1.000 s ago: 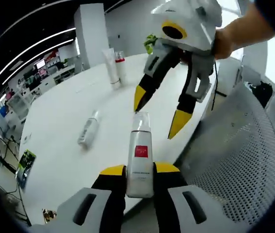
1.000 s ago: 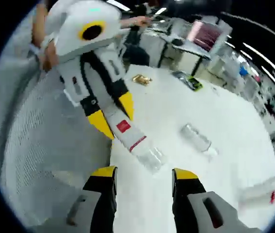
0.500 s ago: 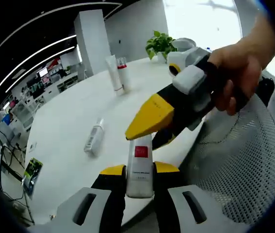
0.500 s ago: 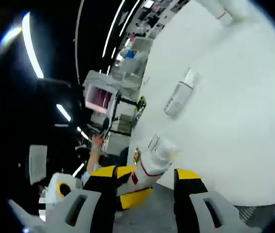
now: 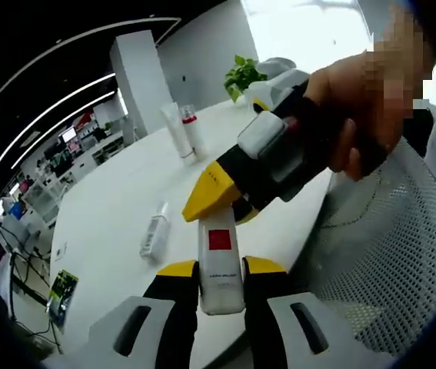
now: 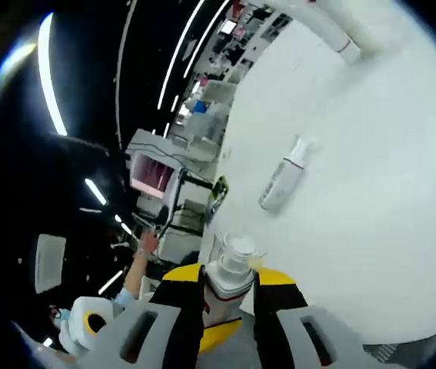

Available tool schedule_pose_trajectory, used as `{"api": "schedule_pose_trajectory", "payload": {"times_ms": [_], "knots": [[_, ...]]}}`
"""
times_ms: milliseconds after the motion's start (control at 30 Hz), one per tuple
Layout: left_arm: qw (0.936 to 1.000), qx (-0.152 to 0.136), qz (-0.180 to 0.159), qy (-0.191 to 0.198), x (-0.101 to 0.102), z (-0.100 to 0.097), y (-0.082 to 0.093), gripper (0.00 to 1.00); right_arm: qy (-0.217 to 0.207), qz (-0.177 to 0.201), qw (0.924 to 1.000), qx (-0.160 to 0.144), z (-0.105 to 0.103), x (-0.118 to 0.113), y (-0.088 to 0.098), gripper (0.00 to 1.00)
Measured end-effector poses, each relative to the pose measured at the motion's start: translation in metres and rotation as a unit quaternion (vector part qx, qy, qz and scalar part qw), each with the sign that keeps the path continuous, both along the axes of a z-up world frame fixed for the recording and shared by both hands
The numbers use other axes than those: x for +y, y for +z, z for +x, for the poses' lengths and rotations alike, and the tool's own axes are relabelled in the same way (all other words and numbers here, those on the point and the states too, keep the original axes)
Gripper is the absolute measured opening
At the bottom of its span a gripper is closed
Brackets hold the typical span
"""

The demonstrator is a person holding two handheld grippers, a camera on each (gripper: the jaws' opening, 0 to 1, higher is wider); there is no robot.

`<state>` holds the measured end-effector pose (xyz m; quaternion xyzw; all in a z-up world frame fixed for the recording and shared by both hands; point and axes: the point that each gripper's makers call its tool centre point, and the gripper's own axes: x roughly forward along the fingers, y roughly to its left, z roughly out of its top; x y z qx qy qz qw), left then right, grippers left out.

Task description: Arrange the skincare products in the storage area until every visible bottle or jar stands upright without overlapping.

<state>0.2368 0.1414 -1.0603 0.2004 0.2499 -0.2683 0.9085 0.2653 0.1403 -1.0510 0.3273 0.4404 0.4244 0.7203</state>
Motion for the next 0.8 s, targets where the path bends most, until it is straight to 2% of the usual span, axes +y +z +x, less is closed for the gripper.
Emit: {"api": "schedule_pose_trajectory", "payload": {"times_ms": [67, 133, 233, 267, 300, 367, 400, 433, 467, 500, 567, 600, 633, 667, 700, 733, 800], "knots": [[1.0000, 0.000, -0.001, -0.001, 0.000, 0.000, 0.000, 0.21, 0.031, -0.011, 0.9980, -0.053, 0.000, 0.003, 0.008, 0.16], [0.9999, 0.002, -0.011, 0.000, 0.000, 0.000, 0.001, 0.22, 0.063, -0.018, 0.9938, -0.090, -0.003, 0.005, 0.014, 0.15], [0.9997, 0.011, -0.021, 0.005, 0.001, 0.000, 0.000, 0.23, 0.124, -0.028, 0.9799, -0.154, -0.010, 0.006, 0.024, 0.15], [0.9998, 0.008, -0.019, 0.005, 0.001, 0.000, 0.000, 0.23, 0.145, -0.028, 0.9721, -0.182, -0.014, 0.007, 0.030, 0.15], [0.9998, 0.005, -0.018, 0.004, 0.001, 0.000, 0.001, 0.23, 0.155, -0.030, 0.9674, -0.198, -0.015, 0.007, 0.034, 0.15], [0.9998, 0.003, -0.021, 0.001, -0.001, 0.000, 0.003, 0.23, 0.190, -0.043, 0.9503, -0.243, -0.020, 0.006, 0.040, 0.15], [0.9997, 0.003, -0.022, -0.001, -0.002, -0.001, 0.003, 0.23, 0.205, -0.052, 0.9408, -0.265, -0.021, 0.006, 0.041, 0.15], [0.9998, 0.004, -0.021, -0.005, -0.002, -0.001, 0.002, 0.23, 0.229, -0.062, 0.9253, -0.296, -0.025, 0.006, 0.043, 0.15], [0.9997, 0.005, -0.020, -0.010, -0.004, -0.003, 0.001, 0.22, 0.246, -0.070, 0.9142, -0.314, -0.027, 0.006, 0.044, 0.15], [0.9997, 0.003, -0.018, -0.014, -0.005, -0.003, 0.002, 0.22, 0.250, -0.073, 0.9109, -0.320, -0.028, 0.007, 0.044, 0.15], [0.9998, -0.003, -0.013, -0.013, -0.004, -0.004, 0.004, 0.22, 0.245, -0.069, 0.9152, -0.312, -0.028, 0.008, 0.046, 0.15], [0.9996, 0.005, -0.026, -0.005, -0.003, -0.004, 0.004, 0.21, 0.246, -0.069, 0.9148, -0.313, -0.027, 0.008, 0.046, 0.15], [0.9985, 0.022, -0.049, 0.016, -0.001, -0.004, 0.006, 0.20, 0.241, -0.065, 0.9176, -0.310, -0.026, 0.009, 0.047, 0.15], [0.9983, 0.018, -0.051, 0.022, 0.002, -0.002, 0.008, 0.20, 0.225, -0.058, 0.9248, -0.301, -0.024, 0.010, 0.050, 0.16], [0.9976, 0.023, -0.059, 0.029, 0.004, -0.002, 0.008, 0.19, 0.214, -0.055, 0.9281, -0.299, -0.024, 0.010, 0.051, 0.16], [0.9976, 0.025, -0.058, 0.029, 0.006, -0.002, 0.008, 0.19, 0.214, -0.059, 0.9253, -0.308, -0.024, 0.011, 0.050, 0.16], [0.9962, 0.042, -0.068, 0.035, 0.006, -0.005, 0.005, 0.19, 0.199, -0.058, 0.9301, -0.303, -0.025, 0.015, 0.048, 0.17]]}}
